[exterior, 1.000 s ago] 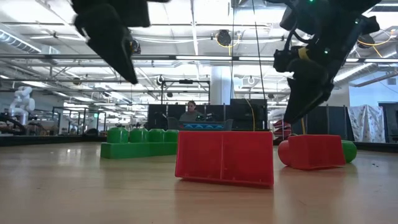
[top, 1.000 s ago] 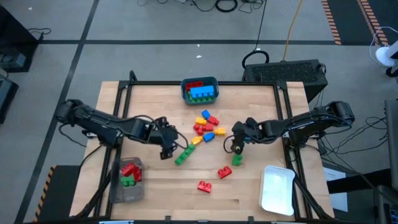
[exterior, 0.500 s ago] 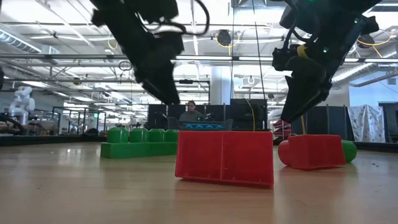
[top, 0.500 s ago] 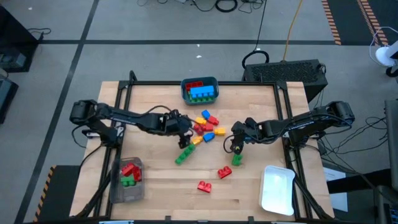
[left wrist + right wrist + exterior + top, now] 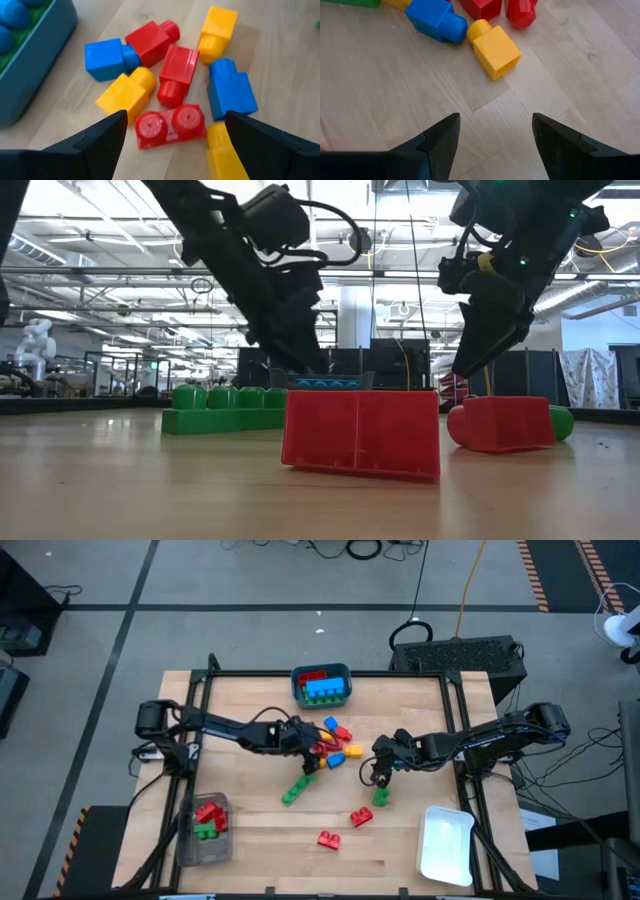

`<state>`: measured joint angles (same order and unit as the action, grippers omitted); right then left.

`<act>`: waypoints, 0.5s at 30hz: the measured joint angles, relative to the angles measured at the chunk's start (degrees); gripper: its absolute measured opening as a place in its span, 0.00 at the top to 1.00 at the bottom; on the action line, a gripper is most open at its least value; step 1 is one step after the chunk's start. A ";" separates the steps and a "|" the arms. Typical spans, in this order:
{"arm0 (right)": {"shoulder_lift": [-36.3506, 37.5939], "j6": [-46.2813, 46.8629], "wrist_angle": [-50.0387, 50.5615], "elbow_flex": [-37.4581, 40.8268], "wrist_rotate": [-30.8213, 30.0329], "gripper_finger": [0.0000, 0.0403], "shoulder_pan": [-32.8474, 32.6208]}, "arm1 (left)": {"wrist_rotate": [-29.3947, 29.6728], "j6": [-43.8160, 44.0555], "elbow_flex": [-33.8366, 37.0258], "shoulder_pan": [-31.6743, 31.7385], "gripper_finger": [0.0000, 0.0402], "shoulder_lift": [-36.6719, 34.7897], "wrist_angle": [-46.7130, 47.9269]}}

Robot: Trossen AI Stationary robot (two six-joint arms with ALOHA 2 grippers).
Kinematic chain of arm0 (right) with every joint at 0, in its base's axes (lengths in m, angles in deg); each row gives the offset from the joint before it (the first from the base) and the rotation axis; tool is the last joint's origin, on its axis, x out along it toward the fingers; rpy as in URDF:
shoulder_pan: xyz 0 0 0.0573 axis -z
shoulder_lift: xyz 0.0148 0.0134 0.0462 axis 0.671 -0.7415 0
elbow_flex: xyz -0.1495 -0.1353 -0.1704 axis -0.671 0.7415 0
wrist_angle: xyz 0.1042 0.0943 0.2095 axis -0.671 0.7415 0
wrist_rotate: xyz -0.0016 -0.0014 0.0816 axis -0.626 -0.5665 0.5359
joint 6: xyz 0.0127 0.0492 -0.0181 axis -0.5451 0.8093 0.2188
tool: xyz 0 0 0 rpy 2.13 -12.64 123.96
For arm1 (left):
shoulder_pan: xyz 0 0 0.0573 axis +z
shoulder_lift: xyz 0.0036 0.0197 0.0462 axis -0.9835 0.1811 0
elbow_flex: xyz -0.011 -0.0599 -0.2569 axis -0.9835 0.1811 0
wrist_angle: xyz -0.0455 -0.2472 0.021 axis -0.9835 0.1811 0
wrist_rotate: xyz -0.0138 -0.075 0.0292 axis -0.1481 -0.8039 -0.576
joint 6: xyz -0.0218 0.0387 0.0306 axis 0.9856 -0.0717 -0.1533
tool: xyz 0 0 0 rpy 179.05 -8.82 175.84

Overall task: Sort blocks by size
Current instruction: Put the red game piece into the grey container

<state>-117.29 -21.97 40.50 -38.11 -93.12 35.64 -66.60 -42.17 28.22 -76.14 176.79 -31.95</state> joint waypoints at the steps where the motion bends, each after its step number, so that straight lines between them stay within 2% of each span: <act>1: 0.00 0.00 0.00 0.00 -0.01 0.41 -0.02 | 0.51 0.00 0.00 0.09 0.16 0.48 -0.78; 9: 0.00 0.01 0.10 0.00 0.08 0.41 -0.02 | 1.91 0.06 -0.12 1.86 0.16 4.16 -2.80; 15: 0.00 0.02 0.26 0.00 0.21 0.41 -0.02 | -3.19 -0.14 -0.31 1.86 0.16 7.06 -7.57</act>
<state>-117.29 -21.95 40.76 -38.11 -92.92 35.62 -69.79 -42.32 27.91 -74.28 183.85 -39.53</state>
